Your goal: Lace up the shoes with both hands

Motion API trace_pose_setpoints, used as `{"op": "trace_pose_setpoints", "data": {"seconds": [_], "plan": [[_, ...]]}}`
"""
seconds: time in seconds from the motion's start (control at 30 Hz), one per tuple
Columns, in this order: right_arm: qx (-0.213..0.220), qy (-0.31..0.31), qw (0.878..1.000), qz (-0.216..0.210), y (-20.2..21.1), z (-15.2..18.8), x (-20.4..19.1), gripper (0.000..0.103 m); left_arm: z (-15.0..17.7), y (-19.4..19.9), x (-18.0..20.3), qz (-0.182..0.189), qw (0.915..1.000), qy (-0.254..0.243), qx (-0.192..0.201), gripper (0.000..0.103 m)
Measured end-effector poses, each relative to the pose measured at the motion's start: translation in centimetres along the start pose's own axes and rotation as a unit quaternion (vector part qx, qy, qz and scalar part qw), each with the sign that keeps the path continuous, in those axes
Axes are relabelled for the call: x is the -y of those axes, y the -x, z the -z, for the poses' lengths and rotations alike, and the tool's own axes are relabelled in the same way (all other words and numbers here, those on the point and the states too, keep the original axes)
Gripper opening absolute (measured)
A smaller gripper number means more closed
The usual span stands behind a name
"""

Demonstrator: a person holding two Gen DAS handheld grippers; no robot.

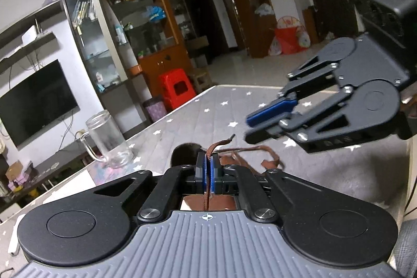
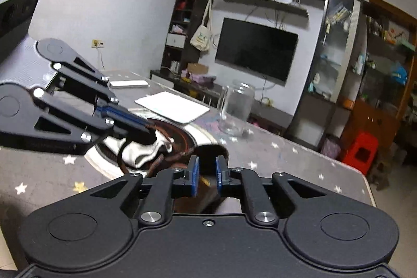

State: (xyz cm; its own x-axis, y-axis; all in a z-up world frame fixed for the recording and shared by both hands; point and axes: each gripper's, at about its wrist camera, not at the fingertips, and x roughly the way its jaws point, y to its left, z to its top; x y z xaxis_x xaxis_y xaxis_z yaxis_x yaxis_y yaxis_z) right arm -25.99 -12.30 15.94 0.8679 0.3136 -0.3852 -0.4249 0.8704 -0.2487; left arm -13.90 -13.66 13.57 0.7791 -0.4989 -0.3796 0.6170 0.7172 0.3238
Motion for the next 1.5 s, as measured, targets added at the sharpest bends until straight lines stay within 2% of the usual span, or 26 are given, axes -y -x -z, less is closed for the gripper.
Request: {"op": "trace_pose_setpoints", "data": {"seconds": [0.03,0.33,0.5,0.73,1.03,1.13,1.17,1.23,1.3,1.43,1.47,1.5], "plan": [[-0.004,-0.005,1.000,0.001,0.2,0.4,-0.4,0.023,0.0,0.7,-0.3,-0.002,1.0000,-0.003,-0.001,0.003],[-0.013,-0.048,0.999,-0.014,-0.8,1.8,-2.8,0.039,1.7,6.9,-1.5,-0.006,0.9996,-0.028,-0.009,0.003],[-0.028,-0.039,0.999,0.006,-1.9,1.9,-3.1,0.040,2.8,10.4,-1.9,-0.002,0.9988,-0.047,-0.012,0.003],[-0.030,-0.035,0.999,0.021,-0.6,2.2,-1.6,0.044,5.0,14.8,-2.5,0.003,0.9978,-0.064,-0.020,0.003],[-0.035,-0.075,0.996,0.013,0.3,3.1,0.0,0.044,8.5,18.1,-1.4,0.017,0.9950,-0.095,-0.027,0.003],[-0.037,-0.077,0.996,0.013,0.4,3.3,0.2,0.044,9.4,20.6,-1.8,0.026,0.9923,-0.116,-0.033,0.003],[-0.037,-0.076,0.996,0.013,0.4,3.4,0.3,0.044,9.3,18.8,-0.9,0.026,0.9919,-0.120,-0.034,0.003],[-0.038,-0.076,0.996,0.014,0.5,3.5,0.3,0.044,9.4,19.2,-0.8,0.034,0.9891,-0.139,-0.037,0.003],[-0.038,-0.077,0.996,0.013,0.6,3.6,0.4,0.044,9.3,18.0,-0.1,0.035,0.9878,-0.146,-0.039,0.003],[-0.037,-0.080,0.996,0.011,0.7,3.7,0.3,0.044,10.2,19.5,-0.2,0.045,0.9856,-0.159,-0.034,0.003],[-0.037,-0.080,0.996,0.010,0.7,3.7,0.3,0.045,9.9,18.6,0.1,0.047,0.9858,-0.158,-0.030,0.003],[-0.037,-0.080,0.996,0.009,0.7,3.7,0.3,0.045,9.0,16.0,1.2,0.051,0.9859,-0.157,-0.027,0.003]]}}
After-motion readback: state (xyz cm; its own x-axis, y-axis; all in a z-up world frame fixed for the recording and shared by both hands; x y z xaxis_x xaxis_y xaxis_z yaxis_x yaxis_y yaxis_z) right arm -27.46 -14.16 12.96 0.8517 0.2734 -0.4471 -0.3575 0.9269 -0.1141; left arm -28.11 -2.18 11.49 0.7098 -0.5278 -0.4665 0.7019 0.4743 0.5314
